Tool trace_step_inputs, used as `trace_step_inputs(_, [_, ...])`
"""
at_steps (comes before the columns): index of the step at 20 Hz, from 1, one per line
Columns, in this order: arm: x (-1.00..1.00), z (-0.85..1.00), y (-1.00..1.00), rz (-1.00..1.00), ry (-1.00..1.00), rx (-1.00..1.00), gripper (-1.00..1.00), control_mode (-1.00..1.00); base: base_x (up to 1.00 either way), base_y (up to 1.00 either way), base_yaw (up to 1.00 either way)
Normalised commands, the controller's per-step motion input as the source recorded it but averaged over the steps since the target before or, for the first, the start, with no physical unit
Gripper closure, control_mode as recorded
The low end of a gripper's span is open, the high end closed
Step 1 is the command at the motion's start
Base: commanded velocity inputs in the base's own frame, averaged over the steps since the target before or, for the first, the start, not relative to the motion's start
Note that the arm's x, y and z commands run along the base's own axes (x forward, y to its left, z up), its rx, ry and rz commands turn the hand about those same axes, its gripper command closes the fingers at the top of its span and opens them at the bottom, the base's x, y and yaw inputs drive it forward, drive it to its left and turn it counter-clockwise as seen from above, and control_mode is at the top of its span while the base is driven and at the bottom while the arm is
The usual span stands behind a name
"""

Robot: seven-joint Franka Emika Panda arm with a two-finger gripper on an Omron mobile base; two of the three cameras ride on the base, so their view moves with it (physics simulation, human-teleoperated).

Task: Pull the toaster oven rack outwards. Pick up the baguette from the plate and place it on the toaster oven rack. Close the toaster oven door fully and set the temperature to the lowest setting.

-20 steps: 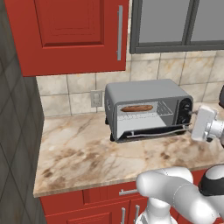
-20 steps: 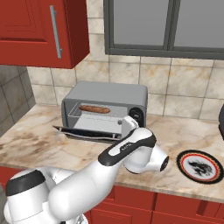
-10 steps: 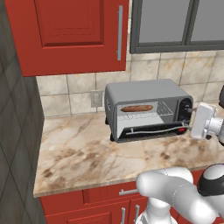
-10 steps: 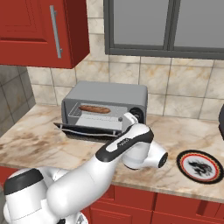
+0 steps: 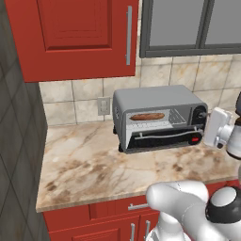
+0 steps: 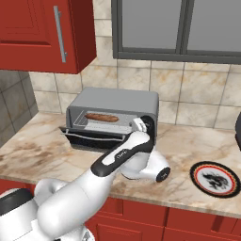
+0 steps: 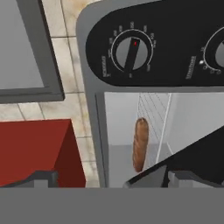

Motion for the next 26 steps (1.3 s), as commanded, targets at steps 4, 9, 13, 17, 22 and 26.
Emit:
trace_step_inputs(4, [0.0, 0.45, 0.0, -0.27, -0.01, 0.01, -1.0, -1.0, 0.0, 0.0, 0.0])
trace_step_inputs(9, [0.0, 0.34, 0.0, -0.18, 0.0, 0.0, -1.0, -1.0, 0.0, 0.0, 0.0])
trace_step_inputs(13, [0.03, 0.24, 0.03, -0.06, 0.0, 0.0, -1.0, -1.0, 0.0, 0.0, 0.0])
trace_step_inputs(17, [0.02, 0.18, 0.14, 0.0, 0.0, 0.0, -1.0, -1.0, 0.0, 0.0, 0.0])
trace_step_inputs(22, [0.24, 0.12, 0.1, 0.0, 0.0, 0.0, -1.0, -1.0, 0.0, 0.0, 0.0])
trace_step_inputs(26, [0.28, 0.08, 0.1, 0.0, 0.0, 0.0, -1.0, -1.0, 0.0, 0.0, 0.0])
